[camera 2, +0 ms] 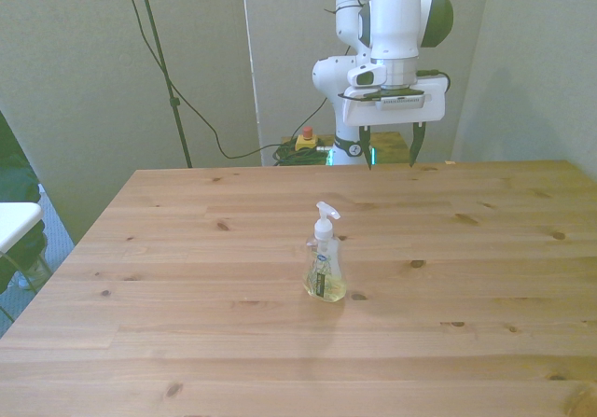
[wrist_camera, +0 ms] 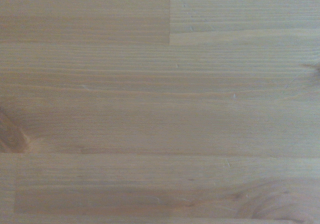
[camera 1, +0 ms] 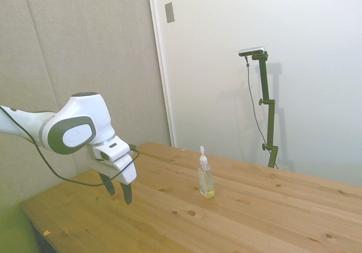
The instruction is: Knock down the sanitizer
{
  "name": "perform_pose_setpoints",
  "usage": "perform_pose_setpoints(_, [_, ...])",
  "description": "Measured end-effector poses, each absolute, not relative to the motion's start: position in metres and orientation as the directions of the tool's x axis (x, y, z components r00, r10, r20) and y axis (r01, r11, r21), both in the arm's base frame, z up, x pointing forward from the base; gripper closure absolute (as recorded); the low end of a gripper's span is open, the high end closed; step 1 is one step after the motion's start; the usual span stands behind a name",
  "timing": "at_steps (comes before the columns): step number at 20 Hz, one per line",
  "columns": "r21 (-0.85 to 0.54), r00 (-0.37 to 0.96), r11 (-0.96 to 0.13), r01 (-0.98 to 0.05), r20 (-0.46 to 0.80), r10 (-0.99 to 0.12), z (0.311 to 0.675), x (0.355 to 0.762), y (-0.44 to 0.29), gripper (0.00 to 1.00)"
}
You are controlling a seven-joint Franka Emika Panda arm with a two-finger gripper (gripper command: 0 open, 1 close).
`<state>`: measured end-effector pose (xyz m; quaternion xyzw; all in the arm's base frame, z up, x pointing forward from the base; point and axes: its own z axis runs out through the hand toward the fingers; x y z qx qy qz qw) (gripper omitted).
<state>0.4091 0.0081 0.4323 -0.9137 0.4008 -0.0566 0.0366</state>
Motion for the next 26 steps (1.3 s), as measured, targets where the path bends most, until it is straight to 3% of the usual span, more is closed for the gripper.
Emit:
perform_pose_setpoints(7, [-0.115,0.646,-0.651,-0.750,0.082,-0.759,0.438,0.433,-0.011,0.00])
perform_pose_setpoints(8, [-0.120,0.636,-0.641,-0.758,0.082,-0.767,0.440,0.441,-0.017,1.00])
perform_pose_setpoints(18, [-0.168,0.544,-0.552,-0.817,0.093,-0.834,0.457,0.504,-0.062,1.00])
perform_pose_setpoints(26, [-0.174,0.480,-0.491,-0.854,0.104,-0.871,0.448,0.549,-0.092,1.00])
